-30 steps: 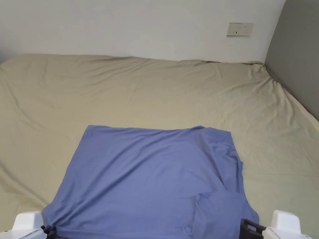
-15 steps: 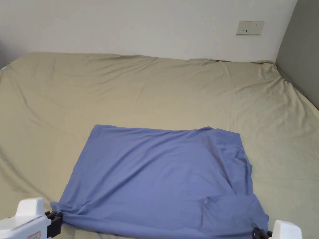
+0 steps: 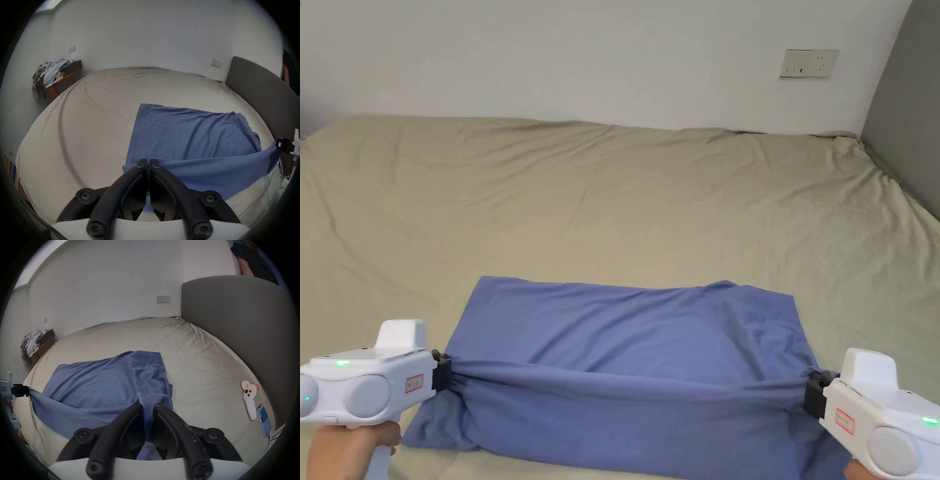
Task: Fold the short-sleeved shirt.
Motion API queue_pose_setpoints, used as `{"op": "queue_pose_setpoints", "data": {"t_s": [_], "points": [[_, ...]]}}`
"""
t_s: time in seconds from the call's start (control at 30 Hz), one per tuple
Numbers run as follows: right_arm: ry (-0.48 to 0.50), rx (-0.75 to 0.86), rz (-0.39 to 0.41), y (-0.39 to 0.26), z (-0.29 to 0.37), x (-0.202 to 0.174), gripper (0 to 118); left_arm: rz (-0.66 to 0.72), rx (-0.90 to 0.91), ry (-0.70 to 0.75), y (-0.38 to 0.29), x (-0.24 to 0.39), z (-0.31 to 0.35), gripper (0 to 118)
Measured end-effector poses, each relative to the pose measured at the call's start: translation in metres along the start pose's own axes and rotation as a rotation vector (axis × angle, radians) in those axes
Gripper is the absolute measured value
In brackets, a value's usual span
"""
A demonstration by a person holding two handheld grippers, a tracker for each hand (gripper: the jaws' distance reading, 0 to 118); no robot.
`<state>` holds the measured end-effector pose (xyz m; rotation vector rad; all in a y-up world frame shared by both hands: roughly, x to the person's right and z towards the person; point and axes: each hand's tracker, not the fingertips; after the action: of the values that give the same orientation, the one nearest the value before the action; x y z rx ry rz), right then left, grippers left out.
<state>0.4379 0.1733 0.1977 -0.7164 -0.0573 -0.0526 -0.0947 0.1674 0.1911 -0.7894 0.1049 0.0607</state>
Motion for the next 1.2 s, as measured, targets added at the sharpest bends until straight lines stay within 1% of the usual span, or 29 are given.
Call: {"op": "queue_pose_setpoints", "data": {"t_s": [0.03,0.13,0.23,0.3,0.37,0.4,0.43,0.47,0.5,0.53,0.57,0.6,0.63,0.67,0.7,0.73,0.8,0.87,0.97,1.13,1.17,1.2], "points": [[-0.018,-0.034,0.007,0.002,-0.017,-0.001,9,-0.005,-0.027,0.003,0.003,0.002,-0.015,2],[-0.033,-0.105,0.004,0.003,-0.058,-0.003,9,-0.02,-0.111,0.02,0.006,0.007,-0.057,2],[-0.05,-0.189,-0.016,-0.005,-0.094,-0.003,9,-0.008,-0.184,0.031,0.003,0.01,-0.088,2],[-0.066,-0.234,-0.018,-0.013,-0.111,-0.001,9,-0.011,-0.211,0.04,-0.002,0.012,-0.1,2],[-0.06,-0.277,-0.037,-0.022,-0.119,0.001,9,-0.016,-0.181,0.046,-0.003,0.014,-0.097,2],[-0.057,-0.26,-0.043,-0.024,-0.118,0.001,10,-0.019,-0.186,0.048,0.0,0.015,-0.095,2],[-0.061,-0.234,-0.052,-0.024,-0.113,0.003,11,-0.024,-0.188,0.047,0.001,0.015,-0.092,6],[-0.058,-0.235,-0.052,-0.021,-0.109,0.002,14,-0.025,-0.188,0.04,0.003,0.013,-0.088,14],[-0.06,-0.239,-0.051,-0.017,-0.106,0.001,25,-0.017,-0.186,0.033,0.005,0.013,-0.079,28],[-0.065,-0.233,-0.049,-0.012,-0.098,-0.001,43,0.007,-0.173,0.011,0.008,0.012,-0.072,62],[-0.058,-0.176,-0.046,-0.008,-0.083,-0.001,56,0.028,-0.147,-0.014,0.011,0.012,-0.061,85],[-0.04,-0.129,-0.043,-0.004,-0.071,-0.002,69,0.044,-0.116,-0.027,0.013,0.012,-0.05,104],[-0.024,-0.075,-0.04,0.003,-0.055,-0.003,86,0.053,-0.059,-0.037,0.016,0.013,-0.035,115],[-0.012,-0.021,-0.034,0.01,-0.037,-0.004,99,0.065,0.01,-0.045,0.02,0.015,-0.016,115],[0.0,0.026,-0.026,0.015,-0.021,-0.004,107,0.066,0.065,-0.055,0.023,0.017,0.0,113],[0.011,0.088,-0.016,0.021,0.0,-0.006,110,0.061,0.118,-0.077,0.026,0.02,0.019,113],[0.017,0.206,0.004,0.029,0.041,-0.01,110,0.037,0.218,-0.104,0.029,0.026,0.056,113],[0.02,0.308,0.034,0.033,0.083,-0.013,110,0.007,0.36,-0.107,0.026,0.035,0.095,113],[0.016,0.426,0.066,0.028,0.132,-0.019,110,-0.052,0.523,-0.083,0.012,0.049,0.14,114],[0.012,0.504,0.074,0.007,0.182,-0.024,110,-0.095,0.612,-0.022,-0.019,0.065,0.18,113],[0.003,0.517,0.081,0.001,0.188,-0.025,110,-0.102,0.629,-0.013,-0.025,0.066,0.181,111],[-0.004,0.526,0.092,-0.005,0.193,-0.026,109,-0.115,0.648,-0.007,-0.033,0.068,0.185,105]]}}
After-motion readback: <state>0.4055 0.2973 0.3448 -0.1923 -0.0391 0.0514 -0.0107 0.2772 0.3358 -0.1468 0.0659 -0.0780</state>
